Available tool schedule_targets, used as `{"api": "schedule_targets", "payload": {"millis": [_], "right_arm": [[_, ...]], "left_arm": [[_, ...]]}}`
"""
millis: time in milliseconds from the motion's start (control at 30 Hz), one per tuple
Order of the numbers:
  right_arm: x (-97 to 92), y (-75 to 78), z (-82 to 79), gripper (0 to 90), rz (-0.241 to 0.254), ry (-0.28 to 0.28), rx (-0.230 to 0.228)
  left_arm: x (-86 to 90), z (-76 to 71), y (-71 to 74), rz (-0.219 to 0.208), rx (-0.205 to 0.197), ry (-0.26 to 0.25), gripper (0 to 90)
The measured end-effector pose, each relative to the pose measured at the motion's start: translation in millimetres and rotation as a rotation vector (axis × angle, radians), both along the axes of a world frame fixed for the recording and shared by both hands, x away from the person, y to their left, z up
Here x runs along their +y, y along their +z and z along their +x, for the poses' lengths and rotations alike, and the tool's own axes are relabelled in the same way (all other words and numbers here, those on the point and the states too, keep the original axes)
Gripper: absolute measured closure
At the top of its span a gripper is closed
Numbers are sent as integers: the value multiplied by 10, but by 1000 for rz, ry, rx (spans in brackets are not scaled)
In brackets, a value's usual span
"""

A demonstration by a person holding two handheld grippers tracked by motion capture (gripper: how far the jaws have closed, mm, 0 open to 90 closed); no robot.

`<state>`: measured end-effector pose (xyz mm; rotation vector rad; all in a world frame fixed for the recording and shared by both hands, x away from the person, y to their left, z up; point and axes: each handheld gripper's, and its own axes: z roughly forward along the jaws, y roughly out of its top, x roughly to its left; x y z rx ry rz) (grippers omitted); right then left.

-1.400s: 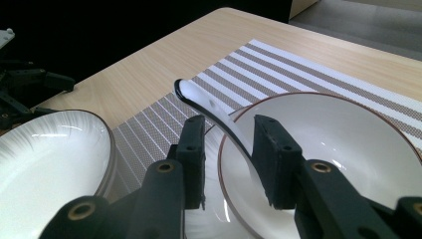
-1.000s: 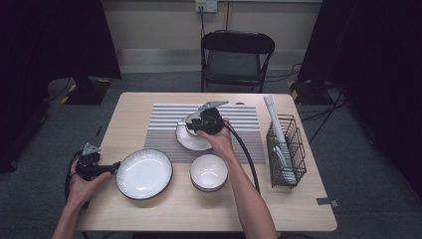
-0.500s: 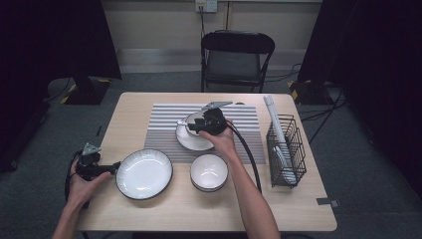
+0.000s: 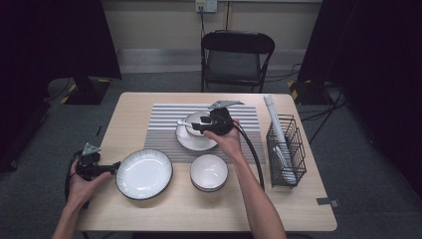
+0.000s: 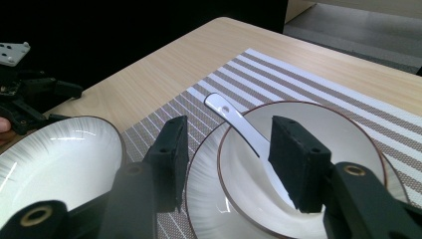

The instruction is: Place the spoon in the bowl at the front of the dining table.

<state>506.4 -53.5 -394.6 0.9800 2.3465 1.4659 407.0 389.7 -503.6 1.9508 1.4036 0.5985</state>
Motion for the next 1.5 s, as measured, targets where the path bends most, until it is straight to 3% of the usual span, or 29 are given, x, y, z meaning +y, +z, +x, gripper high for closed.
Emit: {"api": "schedule_targets", "payload": {"millis": [233,300,800,867,1133,1500], "right_arm": [[-107,74,-56,474,-1,-19,-16],[-156,116,-87,473,4,-44,-38],[-301,256,-202,462,-12,-68,-67],[-336,274,-220,454,7,-70,-65],[-501,341,-297,430,-1,-102,-80],[-727,445,-356,358,30,-130,-94]], "left_arm": [[0,0,0,0,0,0,79],[-1,0,0,0,0,1,79],[-4,-6,-1,-2,-1,5,80],[-3,-6,0,-1,-1,5,80],[-4,-7,0,-1,0,6,80],[-4,-7,0,-1,0,5,80]]}}
